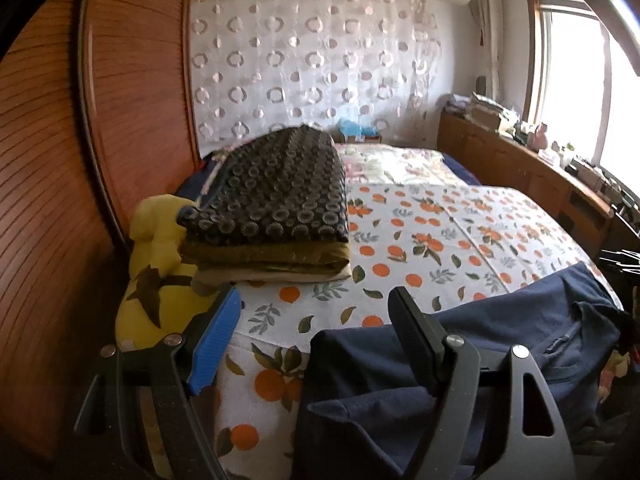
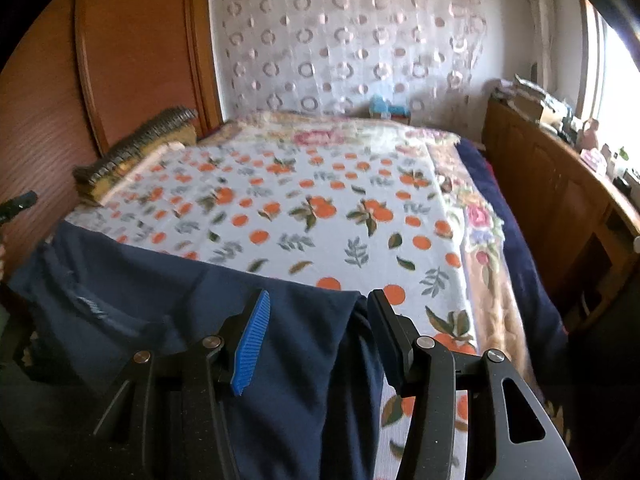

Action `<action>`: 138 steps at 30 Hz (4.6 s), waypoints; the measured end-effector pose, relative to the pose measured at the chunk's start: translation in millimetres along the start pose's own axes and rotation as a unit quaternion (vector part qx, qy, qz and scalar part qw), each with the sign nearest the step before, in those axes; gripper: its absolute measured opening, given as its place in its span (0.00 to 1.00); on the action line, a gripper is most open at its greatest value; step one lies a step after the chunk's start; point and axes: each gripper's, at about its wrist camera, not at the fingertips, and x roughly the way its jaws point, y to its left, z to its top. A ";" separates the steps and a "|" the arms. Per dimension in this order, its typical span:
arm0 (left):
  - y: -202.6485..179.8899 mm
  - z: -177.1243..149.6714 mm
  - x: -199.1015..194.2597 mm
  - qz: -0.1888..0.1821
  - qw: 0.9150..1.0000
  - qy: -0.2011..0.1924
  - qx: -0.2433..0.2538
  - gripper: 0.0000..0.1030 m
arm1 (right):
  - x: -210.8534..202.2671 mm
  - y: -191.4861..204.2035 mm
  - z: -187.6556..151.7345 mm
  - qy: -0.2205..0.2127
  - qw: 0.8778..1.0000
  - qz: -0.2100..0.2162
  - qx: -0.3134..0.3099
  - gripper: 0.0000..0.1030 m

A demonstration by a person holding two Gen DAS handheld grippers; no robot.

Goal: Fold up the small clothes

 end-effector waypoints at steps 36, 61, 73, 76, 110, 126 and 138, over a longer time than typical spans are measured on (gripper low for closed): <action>-33.3 -22.3 53.7 -0.054 0.988 0.129 0.067 0.13 | 41.6 2.2 12.3 0.062 0.997 0.033 -0.018 0.13; -61.2 115.5 -220.6 -0.094 0.962 -0.248 0.066 0.12 | -300.2 20.9 83.3 -0.310 0.947 0.011 -0.085 0.10; -61.2 158.4 -197.9 -0.078 0.953 -0.285 0.069 0.12 | -311.3 53.3 99.0 -0.317 0.936 -0.096 -0.117 0.10; -68.5 161.4 -162.2 -0.065 0.960 -0.263 0.075 0.12 | -274.3 63.0 104.2 -0.288 0.946 -0.104 -0.103 0.10; -134.5 190.6 235.1 -0.022 0.993 0.030 0.113 0.12 | 49.9 -7.2 221.2 0.007 0.993 -0.105 -0.047 0.10; -131.1 183.3 209.7 -0.069 0.991 0.032 0.107 0.64 | 9.6 -19.7 215.6 0.006 0.995 -0.102 0.011 0.47; -128.4 114.9 148.9 -0.099 0.988 0.044 0.109 0.77 | -67.9 -9.1 144.0 -0.002 0.996 -0.075 0.057 0.48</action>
